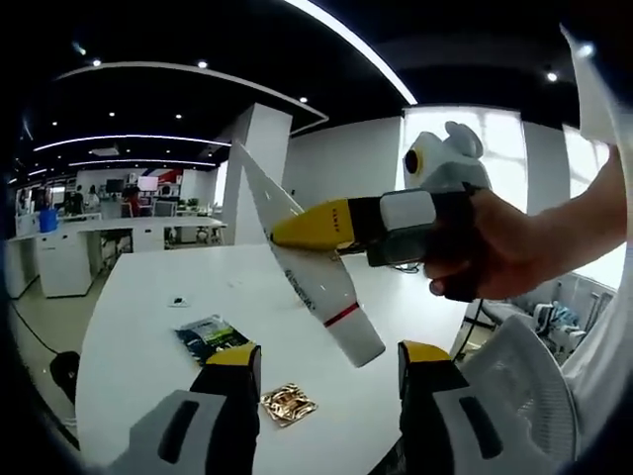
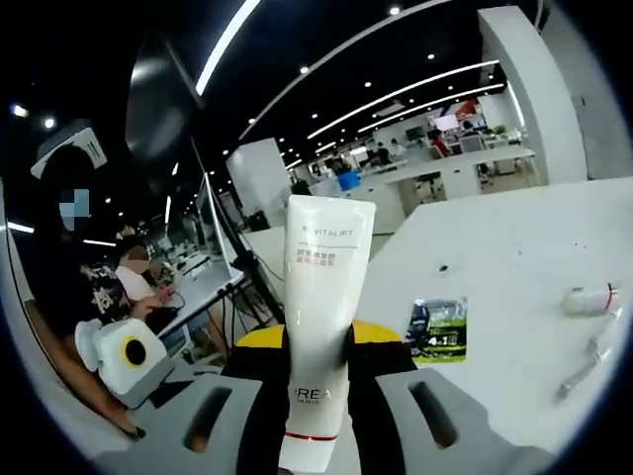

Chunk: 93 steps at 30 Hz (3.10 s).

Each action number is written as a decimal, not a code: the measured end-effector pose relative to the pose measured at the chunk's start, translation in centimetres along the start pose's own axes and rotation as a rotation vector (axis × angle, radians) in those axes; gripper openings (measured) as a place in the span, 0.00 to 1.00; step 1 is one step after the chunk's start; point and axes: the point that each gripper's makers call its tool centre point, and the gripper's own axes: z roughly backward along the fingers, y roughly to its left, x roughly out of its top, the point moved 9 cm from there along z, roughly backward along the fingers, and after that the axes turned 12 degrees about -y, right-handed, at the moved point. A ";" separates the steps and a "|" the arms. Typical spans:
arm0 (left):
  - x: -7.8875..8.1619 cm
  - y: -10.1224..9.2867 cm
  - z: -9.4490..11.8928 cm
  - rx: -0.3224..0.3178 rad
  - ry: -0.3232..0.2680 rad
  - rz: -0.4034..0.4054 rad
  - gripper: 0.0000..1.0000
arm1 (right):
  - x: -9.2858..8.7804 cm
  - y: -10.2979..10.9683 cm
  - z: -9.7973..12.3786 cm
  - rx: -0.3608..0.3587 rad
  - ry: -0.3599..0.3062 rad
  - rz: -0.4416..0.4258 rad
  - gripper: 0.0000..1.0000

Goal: Arrange the skincare products in the storage area until every visible bottle or jar stands upright without overlapping.

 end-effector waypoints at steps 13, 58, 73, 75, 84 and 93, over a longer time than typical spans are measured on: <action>-0.1 0.0 0.2 -0.016 0.007 0.033 0.54 | -1.3 2.2 -0.9 0.062 0.034 0.056 0.19; -0.4 1.3 0.8 0.058 0.050 -0.041 0.27 | -1.4 5.7 -0.5 0.131 -0.025 0.053 0.19; 0.0 1.1 0.8 0.058 0.028 -0.081 0.36 | -2.3 6.5 -0.2 0.135 0.000 0.038 0.19; 0.0 1.1 0.8 0.062 0.019 -0.093 0.36 | -2.4 6.6 -0.2 0.141 0.003 0.042 0.19; 0.2 1.3 0.9 0.077 0.028 -0.153 0.37 | -2.6 6.9 -0.1 0.154 0.009 0.045 0.19; 0.4 1.8 1.3 0.118 0.038 -0.108 0.29 | -3.0 7.1 0.1 0.162 0.013 0.032 0.19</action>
